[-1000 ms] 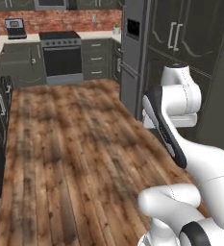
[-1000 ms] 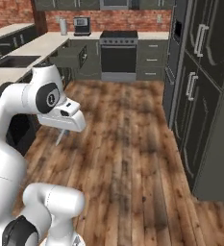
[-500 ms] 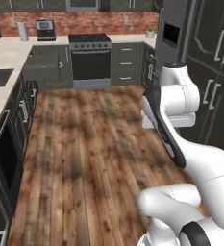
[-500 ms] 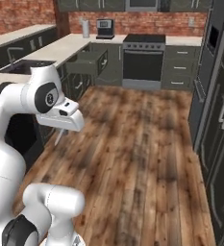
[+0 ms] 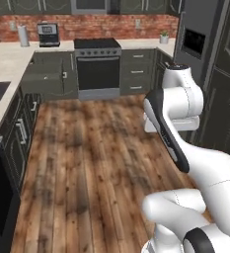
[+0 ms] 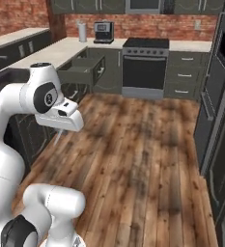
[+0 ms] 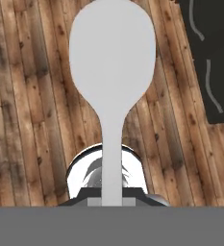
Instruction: Pick up the metallic utensils from the counter and place them in the open drawer. Make sure not to pick up any wooden utensils.
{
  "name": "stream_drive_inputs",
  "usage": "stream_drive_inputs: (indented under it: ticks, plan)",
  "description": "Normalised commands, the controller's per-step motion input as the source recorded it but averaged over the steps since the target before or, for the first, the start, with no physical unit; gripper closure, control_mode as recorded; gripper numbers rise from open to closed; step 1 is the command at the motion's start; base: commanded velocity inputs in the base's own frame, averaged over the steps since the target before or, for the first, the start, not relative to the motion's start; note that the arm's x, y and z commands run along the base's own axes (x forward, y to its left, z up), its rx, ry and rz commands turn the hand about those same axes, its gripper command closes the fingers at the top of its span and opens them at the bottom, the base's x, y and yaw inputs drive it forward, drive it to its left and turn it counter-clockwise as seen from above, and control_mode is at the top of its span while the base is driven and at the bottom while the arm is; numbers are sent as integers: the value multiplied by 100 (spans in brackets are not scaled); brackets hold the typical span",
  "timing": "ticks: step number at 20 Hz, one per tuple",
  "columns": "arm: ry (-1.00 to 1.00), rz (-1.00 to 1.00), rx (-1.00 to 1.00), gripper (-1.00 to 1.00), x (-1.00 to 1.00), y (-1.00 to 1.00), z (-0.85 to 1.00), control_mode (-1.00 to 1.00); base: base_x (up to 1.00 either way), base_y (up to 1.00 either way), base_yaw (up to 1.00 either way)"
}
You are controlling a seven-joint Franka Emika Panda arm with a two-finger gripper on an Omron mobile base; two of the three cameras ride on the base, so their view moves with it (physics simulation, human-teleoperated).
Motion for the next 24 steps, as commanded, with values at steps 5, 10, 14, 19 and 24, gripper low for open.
stream_drive_inputs:
  ticks: [5, 10, 14, 19, 24]
  plan:
    - [0, 0, 0, 100, 0, 0, 0, 100, 100, -2, 4]
    - [0, 0, 0, 100, 0, 0, 0, 100, 100, -6, 18]
    - [0, 0, 0, 100, 0, 0, 0, 100, 100, -21, 13]
    - [0, 0, 0, 100, 0, 0, 0, 100, 100, -6, 12]
    - [0, 0, 0, 100, 0, 0, 0, 100, 100, -10, 15]
